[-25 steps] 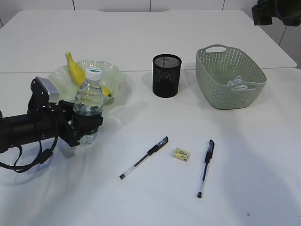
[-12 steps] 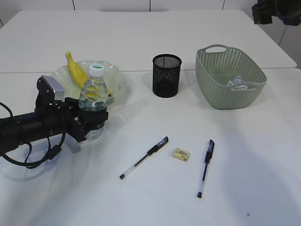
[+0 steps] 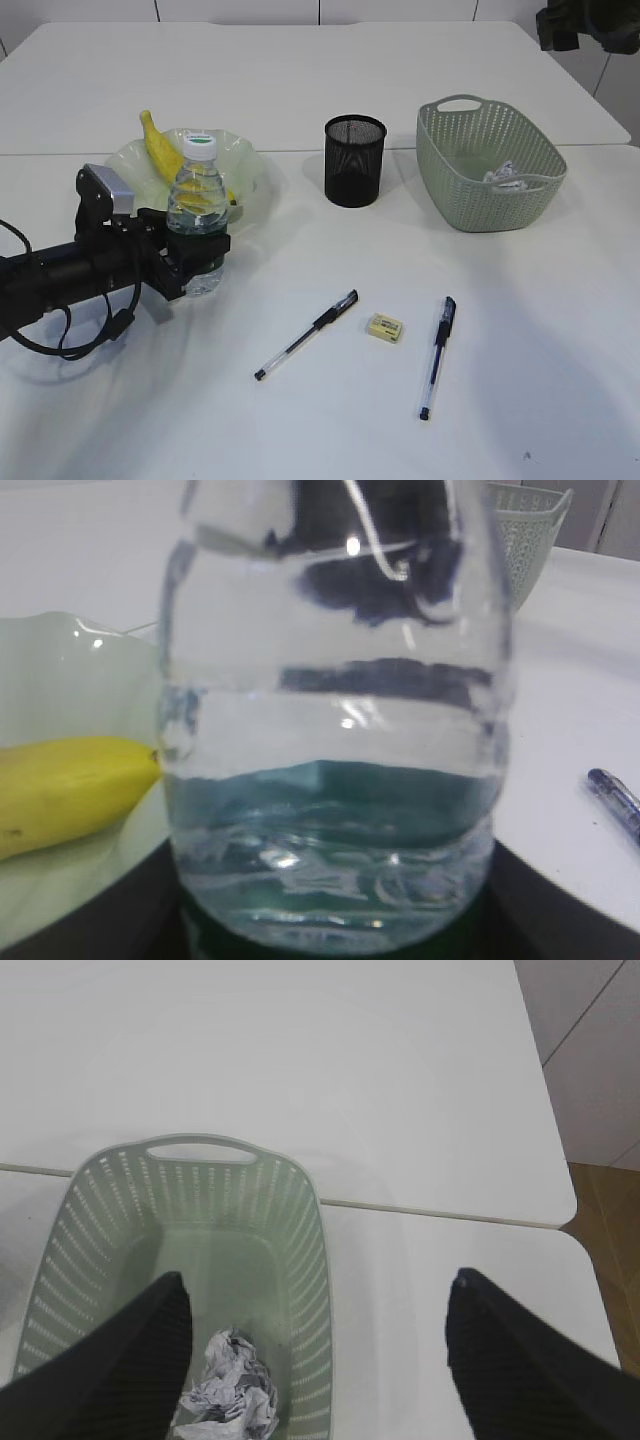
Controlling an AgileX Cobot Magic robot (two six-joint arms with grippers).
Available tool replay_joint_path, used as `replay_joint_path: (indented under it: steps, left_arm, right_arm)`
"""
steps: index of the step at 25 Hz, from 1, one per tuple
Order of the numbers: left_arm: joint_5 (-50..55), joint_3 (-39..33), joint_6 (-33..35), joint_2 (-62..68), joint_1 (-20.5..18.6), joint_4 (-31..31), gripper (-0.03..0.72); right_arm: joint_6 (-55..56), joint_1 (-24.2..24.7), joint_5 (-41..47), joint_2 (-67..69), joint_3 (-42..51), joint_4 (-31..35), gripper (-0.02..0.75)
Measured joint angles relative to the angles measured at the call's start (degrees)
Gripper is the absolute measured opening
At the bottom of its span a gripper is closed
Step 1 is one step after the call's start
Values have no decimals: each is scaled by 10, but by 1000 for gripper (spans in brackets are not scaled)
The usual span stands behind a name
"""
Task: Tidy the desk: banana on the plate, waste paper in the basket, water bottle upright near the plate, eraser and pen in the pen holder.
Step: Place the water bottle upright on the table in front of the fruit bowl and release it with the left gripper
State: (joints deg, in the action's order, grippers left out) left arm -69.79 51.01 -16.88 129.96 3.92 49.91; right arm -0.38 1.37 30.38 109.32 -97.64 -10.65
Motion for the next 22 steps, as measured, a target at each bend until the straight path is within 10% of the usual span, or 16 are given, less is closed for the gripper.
replay_joint_path:
  steps: [22]
  left_arm:
    - [15,4,0,2,41,-98,408]
  right_arm:
    - [0,0,-2,0,0,-1,586]
